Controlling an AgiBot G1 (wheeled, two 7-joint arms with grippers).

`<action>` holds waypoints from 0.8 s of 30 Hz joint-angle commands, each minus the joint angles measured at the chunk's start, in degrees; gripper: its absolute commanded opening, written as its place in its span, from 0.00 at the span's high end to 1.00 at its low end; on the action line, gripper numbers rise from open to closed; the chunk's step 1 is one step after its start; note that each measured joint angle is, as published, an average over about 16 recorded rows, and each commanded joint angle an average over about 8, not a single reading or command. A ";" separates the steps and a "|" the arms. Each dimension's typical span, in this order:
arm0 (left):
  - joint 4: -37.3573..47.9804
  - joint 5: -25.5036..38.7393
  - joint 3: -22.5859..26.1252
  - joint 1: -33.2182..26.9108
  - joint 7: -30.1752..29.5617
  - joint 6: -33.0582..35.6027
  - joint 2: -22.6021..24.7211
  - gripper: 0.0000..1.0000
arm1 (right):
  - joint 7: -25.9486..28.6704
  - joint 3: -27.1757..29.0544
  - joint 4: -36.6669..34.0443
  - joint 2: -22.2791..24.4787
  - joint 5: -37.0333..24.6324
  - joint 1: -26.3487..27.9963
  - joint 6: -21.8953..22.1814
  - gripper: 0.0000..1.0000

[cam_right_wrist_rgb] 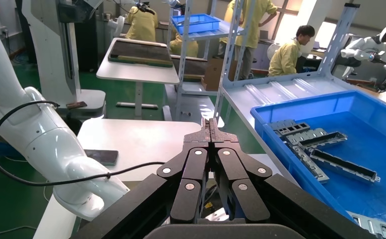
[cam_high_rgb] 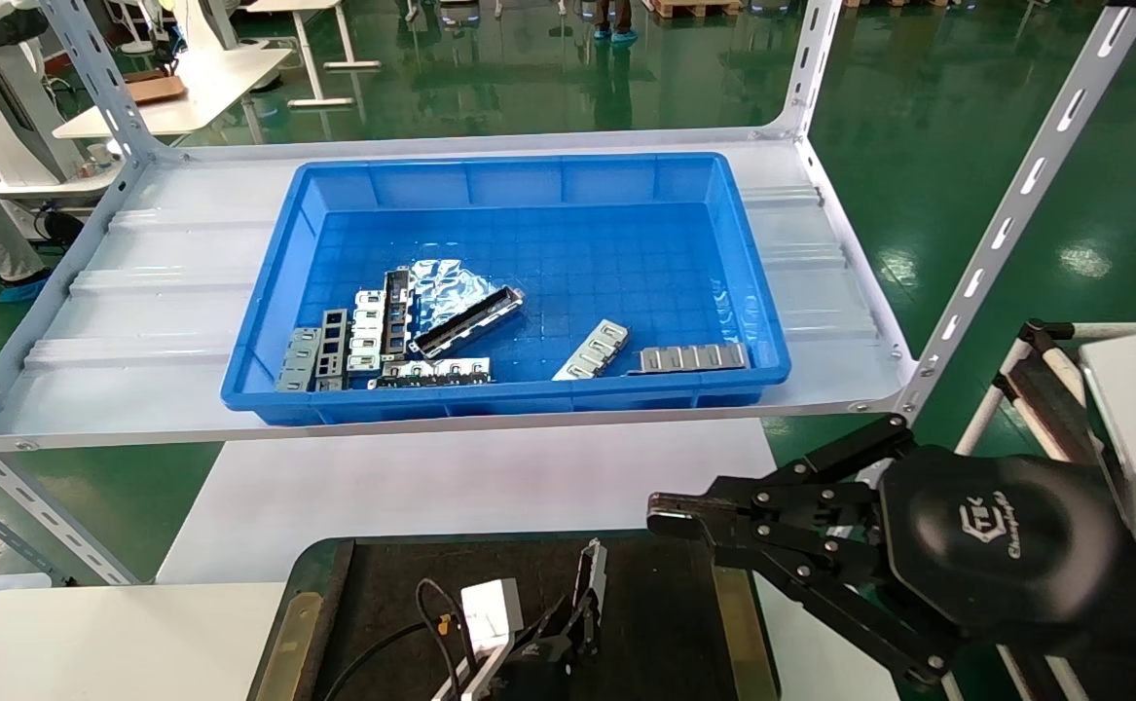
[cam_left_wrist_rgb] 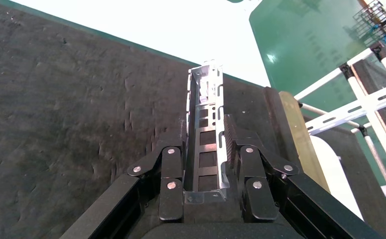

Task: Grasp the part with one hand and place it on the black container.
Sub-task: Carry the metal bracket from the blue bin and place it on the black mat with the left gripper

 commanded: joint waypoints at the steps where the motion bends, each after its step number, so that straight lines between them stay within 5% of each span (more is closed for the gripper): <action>1: 0.38 1.07 0.88 -0.24 -1.71 -0.31 0.06 1.00 | 0.00 0.00 0.00 0.00 0.00 0.00 0.00 1.00; 13: 4.22 8.41 8.06 -2.20 -14.41 -3.77 0.27 0.97 | -0.01 -0.03 0.00 0.01 0.02 0.01 0.01 0.98; 21: 5.78 12.26 13.37 -3.30 -22.66 -6.69 0.29 0.07 | -0.02 -0.04 0.00 0.02 0.03 0.01 0.02 0.07; 24: 6.19 13.18 15.18 -3.78 -25.28 -7.72 0.29 0.00 | -0.02 -0.05 0.00 0.02 0.03 0.01 0.02 0.00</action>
